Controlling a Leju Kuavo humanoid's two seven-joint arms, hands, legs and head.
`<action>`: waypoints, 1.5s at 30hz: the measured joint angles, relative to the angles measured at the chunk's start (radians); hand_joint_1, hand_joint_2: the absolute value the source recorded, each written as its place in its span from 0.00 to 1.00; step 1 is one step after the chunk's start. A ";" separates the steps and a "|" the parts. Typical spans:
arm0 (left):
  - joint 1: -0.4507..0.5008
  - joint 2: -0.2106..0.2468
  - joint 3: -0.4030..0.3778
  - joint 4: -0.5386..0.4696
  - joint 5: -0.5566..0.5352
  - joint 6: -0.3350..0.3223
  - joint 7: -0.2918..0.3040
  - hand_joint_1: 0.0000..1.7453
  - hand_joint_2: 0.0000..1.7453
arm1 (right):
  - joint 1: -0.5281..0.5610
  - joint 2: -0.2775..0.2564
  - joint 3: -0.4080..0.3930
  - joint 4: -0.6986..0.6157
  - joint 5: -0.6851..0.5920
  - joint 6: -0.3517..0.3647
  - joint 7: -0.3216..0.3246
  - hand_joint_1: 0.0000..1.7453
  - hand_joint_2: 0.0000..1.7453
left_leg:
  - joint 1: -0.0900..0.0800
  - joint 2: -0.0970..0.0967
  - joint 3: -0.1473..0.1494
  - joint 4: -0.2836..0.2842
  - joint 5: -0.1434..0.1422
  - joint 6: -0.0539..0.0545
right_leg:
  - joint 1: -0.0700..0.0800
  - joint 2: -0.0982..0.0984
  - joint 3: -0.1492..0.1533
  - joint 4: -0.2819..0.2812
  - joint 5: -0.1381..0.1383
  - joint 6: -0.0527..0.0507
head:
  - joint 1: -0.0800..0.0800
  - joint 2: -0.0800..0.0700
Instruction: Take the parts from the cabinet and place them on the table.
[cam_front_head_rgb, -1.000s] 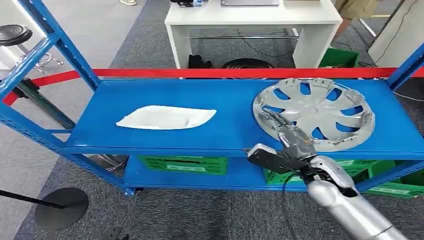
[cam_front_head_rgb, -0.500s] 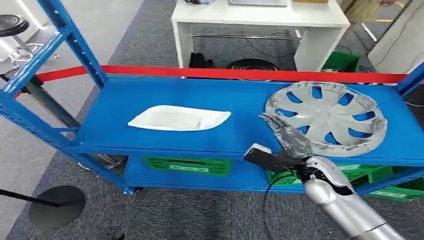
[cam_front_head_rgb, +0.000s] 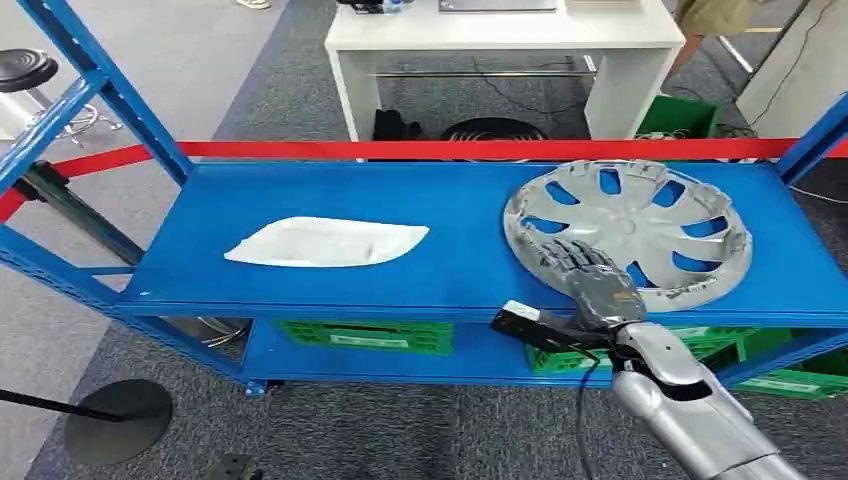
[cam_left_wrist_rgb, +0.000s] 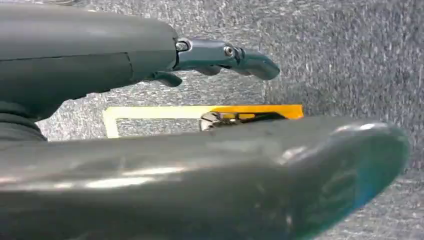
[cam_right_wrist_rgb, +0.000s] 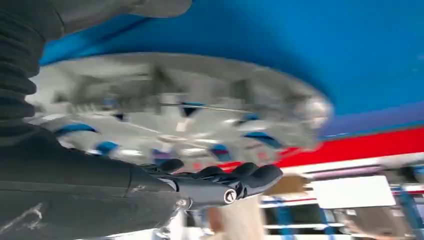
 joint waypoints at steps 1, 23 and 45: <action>0.002 0.000 0.000 0.000 -0.004 0.000 0.000 0.00 0.00 | 0.020 -0.006 -0.021 0.000 0.001 -0.009 0.000 0.00 1.00 | 0.000 0.000 -0.040 0.077 -0.028 -0.001 | 0.001 -0.002 0.000 0.000 -0.001 -0.001 | 0.001 0.000; 0.009 0.009 0.026 0.000 -0.029 0.004 -0.004 0.00 0.00 | 0.104 -0.062 -0.177 -0.015 0.157 0.053 0.033 0.00 1.00 | -0.009 -0.003 0.086 -0.170 0.099 0.038 | 0.003 0.001 0.014 -0.003 -0.008 0.047 | 0.015 0.000; 0.005 0.014 0.065 0.000 -0.065 -0.017 -0.016 0.00 0.00 | 0.076 -0.037 -0.165 0.113 0.452 0.000 0.105 1.00 1.00 | 0.002 0.004 0.075 -0.174 0.109 0.047 | 0.002 0.002 -0.047 0.100 -0.070 0.047 | 0.016 0.000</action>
